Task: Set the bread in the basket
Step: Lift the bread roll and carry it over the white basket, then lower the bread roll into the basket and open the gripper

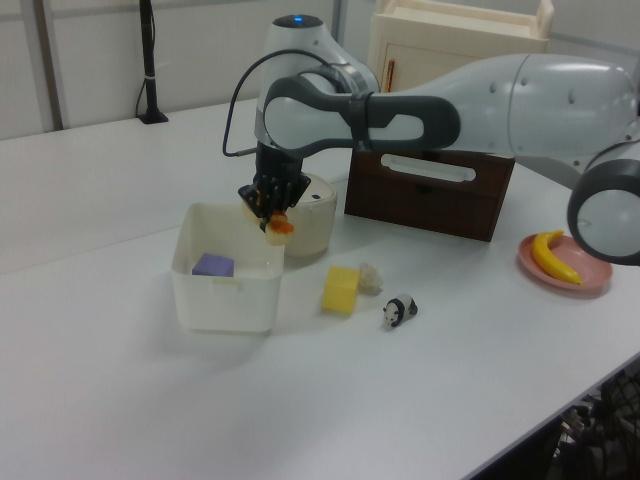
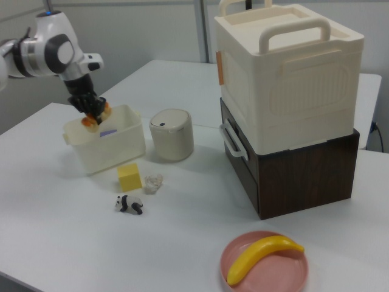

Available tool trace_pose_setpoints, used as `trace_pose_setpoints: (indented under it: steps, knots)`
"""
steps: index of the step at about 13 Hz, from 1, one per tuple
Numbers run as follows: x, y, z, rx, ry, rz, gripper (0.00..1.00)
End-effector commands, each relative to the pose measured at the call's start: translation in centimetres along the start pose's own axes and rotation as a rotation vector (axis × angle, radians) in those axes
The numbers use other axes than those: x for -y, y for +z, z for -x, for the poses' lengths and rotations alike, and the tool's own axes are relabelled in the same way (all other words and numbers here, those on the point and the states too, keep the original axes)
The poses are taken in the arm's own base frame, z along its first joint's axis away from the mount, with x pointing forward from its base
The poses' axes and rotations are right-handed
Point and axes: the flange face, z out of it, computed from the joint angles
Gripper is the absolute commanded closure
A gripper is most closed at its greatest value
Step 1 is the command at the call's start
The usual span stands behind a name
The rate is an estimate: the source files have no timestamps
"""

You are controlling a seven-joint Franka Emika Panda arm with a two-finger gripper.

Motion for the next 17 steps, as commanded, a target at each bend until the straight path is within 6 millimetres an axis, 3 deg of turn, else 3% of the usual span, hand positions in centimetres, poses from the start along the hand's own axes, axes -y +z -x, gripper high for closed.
trace_pose_setpoints:
  steps: [1, 4, 5, 6, 13, 17]
  knots:
    - [0.7, 1.1, -1.5, -0.068, 0.106, -0.029, 0.78]
    - [1.0, 1.3, -1.4, -0.069, 0.117, -0.034, 0.67]
    - [1.1, 1.4, -1.4, -0.068, 0.134, -0.033, 0.39]
    - [1.2, 1.8, -1.3, -0.062, 0.139, -0.031, 0.0]
    - [0.8, 1.0, -1.4, -0.071, 0.164, -0.031, 0.0]
    - [-0.8, -3.3, 0.3, -0.068, 0.161, -0.027, 0.0]
